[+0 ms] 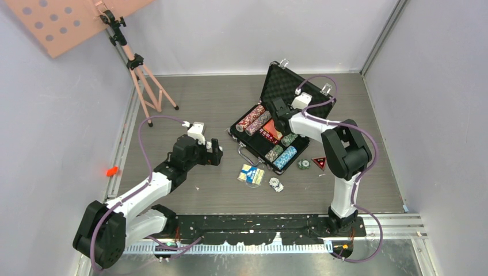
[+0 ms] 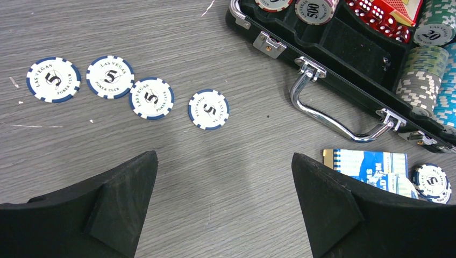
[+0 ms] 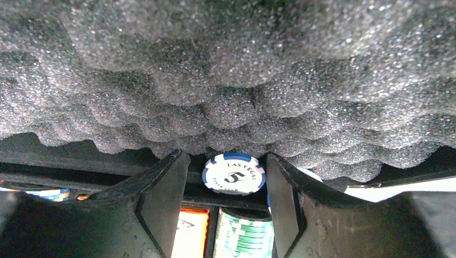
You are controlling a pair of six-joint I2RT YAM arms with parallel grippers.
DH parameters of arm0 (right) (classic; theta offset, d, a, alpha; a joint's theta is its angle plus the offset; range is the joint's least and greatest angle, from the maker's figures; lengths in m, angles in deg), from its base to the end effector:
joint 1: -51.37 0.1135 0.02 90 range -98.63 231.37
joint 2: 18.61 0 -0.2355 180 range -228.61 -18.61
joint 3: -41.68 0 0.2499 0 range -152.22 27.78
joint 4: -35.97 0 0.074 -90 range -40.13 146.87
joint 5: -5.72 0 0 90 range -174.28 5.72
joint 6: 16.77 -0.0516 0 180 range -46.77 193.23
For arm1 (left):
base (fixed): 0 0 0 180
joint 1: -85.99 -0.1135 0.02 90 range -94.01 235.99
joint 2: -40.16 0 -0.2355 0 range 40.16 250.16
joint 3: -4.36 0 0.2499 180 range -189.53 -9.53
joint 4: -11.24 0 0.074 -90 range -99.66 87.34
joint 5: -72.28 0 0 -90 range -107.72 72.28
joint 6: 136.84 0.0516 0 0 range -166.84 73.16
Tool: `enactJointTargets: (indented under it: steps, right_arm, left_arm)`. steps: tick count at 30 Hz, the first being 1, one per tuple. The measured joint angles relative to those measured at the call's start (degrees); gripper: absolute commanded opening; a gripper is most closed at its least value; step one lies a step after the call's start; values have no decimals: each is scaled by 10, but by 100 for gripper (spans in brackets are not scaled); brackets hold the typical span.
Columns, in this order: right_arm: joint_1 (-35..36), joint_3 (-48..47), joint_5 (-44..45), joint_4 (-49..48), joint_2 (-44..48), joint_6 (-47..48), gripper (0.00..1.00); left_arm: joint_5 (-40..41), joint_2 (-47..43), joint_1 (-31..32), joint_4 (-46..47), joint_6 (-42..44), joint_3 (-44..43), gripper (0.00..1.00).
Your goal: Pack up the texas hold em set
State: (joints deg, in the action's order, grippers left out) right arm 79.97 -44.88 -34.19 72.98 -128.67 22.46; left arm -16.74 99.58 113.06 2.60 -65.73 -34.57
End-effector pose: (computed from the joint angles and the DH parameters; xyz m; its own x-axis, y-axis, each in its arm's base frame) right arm 0.3549 0.1484 0.1418 -0.4644 0.3128 -0.8285 0.6074 0.7933 -0.0409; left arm 0.2177 -0.1102 0.1676 -0.5531 -0.0808 -0.8292 0.2776 0.9205 -0.2749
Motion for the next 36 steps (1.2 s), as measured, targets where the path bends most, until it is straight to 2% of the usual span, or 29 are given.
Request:
enactJointTargets:
  steps: [5, 10, 13, 20, 31, 36]
  right_arm:
    - [1, -8, 10, 1, -9, 5, 60]
    - [1, -9, 13, 2, -11, 7, 44]
    - [1, -9, 13, 3, -11, 8, 41]
    - [1, -9, -1, 12, 1, 11, 41]
    - [1, 38, -18, 24, 113, 11, 41]
    - [1, 63, -28, 31, 126, 9, 41]
  left_arm:
    - [0, 0, 0, 0, 0, 0, 100]
    - [0, 0, 0, 0, 0, 0, 100]
    - [0, 0, 0, 0, 0, 0, 100]
    - [0, 0, 0, 0, 0, 0, 100]
    - [0, -2, 0, -1, 0, 0, 100]
    - [0, -3, 0, -2, 0, 0, 100]
